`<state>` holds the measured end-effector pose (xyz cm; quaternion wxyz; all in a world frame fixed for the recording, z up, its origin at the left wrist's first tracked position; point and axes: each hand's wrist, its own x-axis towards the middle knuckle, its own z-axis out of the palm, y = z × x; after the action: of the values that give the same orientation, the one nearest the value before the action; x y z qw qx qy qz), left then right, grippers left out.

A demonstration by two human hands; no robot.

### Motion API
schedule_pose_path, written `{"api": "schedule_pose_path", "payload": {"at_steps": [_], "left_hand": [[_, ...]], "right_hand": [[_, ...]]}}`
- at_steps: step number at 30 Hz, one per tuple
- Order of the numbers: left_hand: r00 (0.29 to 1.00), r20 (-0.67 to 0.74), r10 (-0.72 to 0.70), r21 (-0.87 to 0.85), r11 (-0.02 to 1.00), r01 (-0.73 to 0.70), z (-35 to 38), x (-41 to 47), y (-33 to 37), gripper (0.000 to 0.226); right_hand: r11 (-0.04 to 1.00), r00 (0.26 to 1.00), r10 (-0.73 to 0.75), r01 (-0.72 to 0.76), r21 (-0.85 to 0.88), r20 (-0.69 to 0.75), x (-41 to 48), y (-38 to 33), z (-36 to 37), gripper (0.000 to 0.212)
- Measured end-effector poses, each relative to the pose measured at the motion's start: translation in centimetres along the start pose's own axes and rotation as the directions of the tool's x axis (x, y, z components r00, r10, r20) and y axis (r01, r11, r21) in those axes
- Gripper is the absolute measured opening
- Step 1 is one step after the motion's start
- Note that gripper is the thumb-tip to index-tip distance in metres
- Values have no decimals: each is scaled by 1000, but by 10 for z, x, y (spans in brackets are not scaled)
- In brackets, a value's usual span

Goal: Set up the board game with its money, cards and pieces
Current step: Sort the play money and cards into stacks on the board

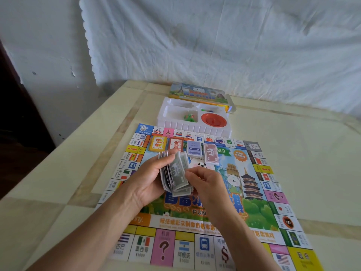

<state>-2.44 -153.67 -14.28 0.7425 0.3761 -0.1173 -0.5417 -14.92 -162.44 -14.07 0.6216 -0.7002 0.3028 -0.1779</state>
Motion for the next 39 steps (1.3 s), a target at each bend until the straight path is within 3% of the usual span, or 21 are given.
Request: {"api": "schedule_pose_path", "payload": {"at_steps": [7,11,18,22,28,35,39], "left_hand": [[999,42,13,76,997,-16,3,-2,-1,32],[998,-11,64,124,990,-62,6,-1,-4,41],[999,35,-1,76,997,-2,4,-3,0,34],[999,-34,1,-19,1000,-2,1,-1,0,38],[1000,25,12,33,999,-13,3,-2,-1,41],[998,-24,66,147,987,-62,6,-1,-7,37],[999,-22,37,131,991,-34,3,0,-4,44]], "right_hand": [[999,999,-35,35,-19,32,-2,-2,2,18],[993,998,-62,64,-103,31,-3,-2,4,13],[1000,1000,-23,23,-20,4,2,3,1,9],[1000,1000,-21,21,-21,-2,2,3,1,12],[999,999,-34,34,-28,2,1,3,1,11],[991,998,-55,57,-118,21,-3,-2,4,10],[996,1000,-25,26,-81,16,-1,0,2,8]]}}
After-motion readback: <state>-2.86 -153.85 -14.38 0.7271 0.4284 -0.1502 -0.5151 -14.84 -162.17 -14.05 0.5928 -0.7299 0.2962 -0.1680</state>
